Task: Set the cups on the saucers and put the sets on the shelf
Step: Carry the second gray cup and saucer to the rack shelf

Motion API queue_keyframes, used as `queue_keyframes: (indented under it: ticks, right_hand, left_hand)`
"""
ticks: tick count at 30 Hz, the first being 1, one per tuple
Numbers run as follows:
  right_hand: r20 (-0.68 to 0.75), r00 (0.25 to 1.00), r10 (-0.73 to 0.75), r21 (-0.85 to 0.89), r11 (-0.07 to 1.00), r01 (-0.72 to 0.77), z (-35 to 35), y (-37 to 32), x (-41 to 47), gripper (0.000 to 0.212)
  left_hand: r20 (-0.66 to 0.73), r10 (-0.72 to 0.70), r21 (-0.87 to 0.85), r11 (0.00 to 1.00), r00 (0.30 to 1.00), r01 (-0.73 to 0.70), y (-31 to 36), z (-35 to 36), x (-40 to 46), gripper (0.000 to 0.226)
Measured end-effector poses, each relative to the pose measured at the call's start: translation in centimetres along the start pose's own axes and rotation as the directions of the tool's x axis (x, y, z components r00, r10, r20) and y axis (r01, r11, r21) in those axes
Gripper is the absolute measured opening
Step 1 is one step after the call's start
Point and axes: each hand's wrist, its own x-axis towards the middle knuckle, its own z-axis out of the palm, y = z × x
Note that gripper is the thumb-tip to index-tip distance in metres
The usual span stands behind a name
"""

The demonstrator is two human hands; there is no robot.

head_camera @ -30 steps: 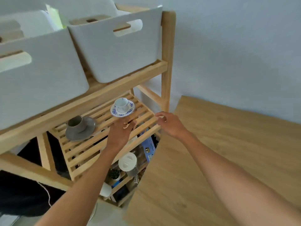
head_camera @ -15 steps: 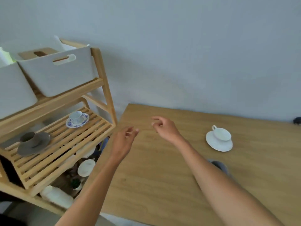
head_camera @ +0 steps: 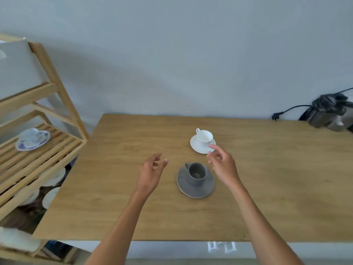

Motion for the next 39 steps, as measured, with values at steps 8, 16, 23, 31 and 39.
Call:
queue_keyframes:
  ticks: [8, 16, 23, 31, 39]
  right_hand:
    - [-0.011, 0.968, 0.251, -0.098, 0.963, -0.251, -1.6, 8.7, -2.9, 0.033]
    - [0.065, 0.964, 0.259, -0.177, 0.953, -0.245, 0.6, 9.9, -3.2, 0.050]
    - [0.051, 0.949, 0.310, -0.113, 0.946, -0.303, 1.0, 9.4, -2.5, 0.049]
    - [0.056, 0.966, 0.251, -0.045, 0.968, -0.248, 3.2, 8.1, -1.6, 0.045]
    - [0.187, 0.973, 0.134, -0.058, 0.990, -0.125, 9.9, 2.8, 1.4, 0.044]
  left_hand:
    - [0.112, -0.055, 0.069, 0.996, 0.992, 0.048, -2.9, 5.1, -3.4, 0.053]
    - [0.208, 0.023, 0.263, 0.962, 0.978, -0.079, -4.4, 7.4, -3.7, 0.039]
    - [0.105, -0.117, 0.108, 0.989, 0.988, 0.106, -3.5, 8.4, -3.4, 0.045]
    - [0.048, -0.203, -0.007, 0.979, 0.978, 0.203, -3.5, 6.6, -2.6, 0.046]
    - [-0.110, -0.181, -0.063, 0.983, 0.977, 0.174, -3.2, -1.3, 0.1, 0.041]
